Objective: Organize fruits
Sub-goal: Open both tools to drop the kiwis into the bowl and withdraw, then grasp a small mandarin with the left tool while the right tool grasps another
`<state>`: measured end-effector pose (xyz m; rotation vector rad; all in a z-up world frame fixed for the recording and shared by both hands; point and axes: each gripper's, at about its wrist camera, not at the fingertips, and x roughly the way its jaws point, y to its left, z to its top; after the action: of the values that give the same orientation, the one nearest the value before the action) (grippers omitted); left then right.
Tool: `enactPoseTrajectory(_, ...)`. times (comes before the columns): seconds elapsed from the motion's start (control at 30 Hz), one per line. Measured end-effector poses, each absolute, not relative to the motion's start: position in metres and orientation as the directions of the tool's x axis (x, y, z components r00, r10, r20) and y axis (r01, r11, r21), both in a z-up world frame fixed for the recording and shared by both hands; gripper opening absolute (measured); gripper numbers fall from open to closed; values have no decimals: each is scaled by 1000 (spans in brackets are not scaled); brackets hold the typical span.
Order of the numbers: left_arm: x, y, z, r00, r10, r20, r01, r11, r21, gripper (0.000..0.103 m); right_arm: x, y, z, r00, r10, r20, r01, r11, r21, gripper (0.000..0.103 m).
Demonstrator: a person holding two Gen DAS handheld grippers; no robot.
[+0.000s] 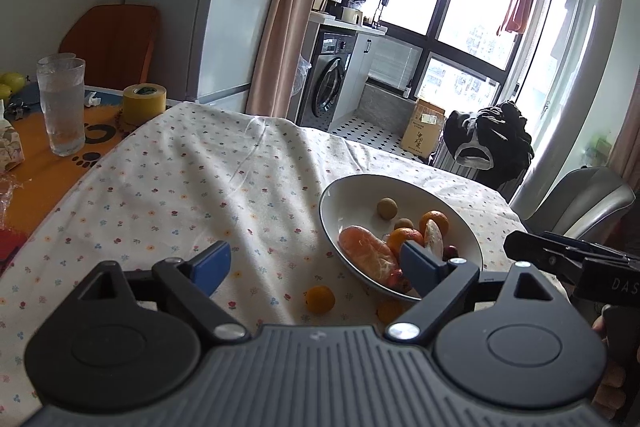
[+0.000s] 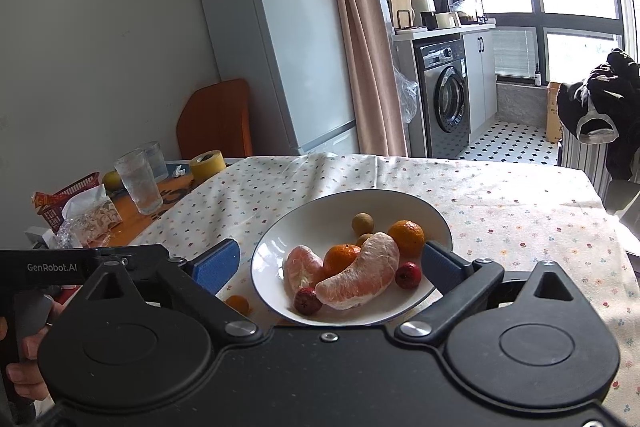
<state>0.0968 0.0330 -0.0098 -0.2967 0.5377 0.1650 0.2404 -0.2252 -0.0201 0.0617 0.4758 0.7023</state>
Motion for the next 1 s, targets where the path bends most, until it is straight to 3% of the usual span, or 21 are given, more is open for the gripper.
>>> enactPoseTrajectory(0.8,83,36,-35,841,34,-540,-190,953,-236,90,217,-219,-44,632,637,-441,-621,757,202,96)
enactPoseTrajectory(1.0,92,39,-49,830,29,-557,-197,949,-244,88,225,-210,-58,584,658,-475,-633,736,240,86)
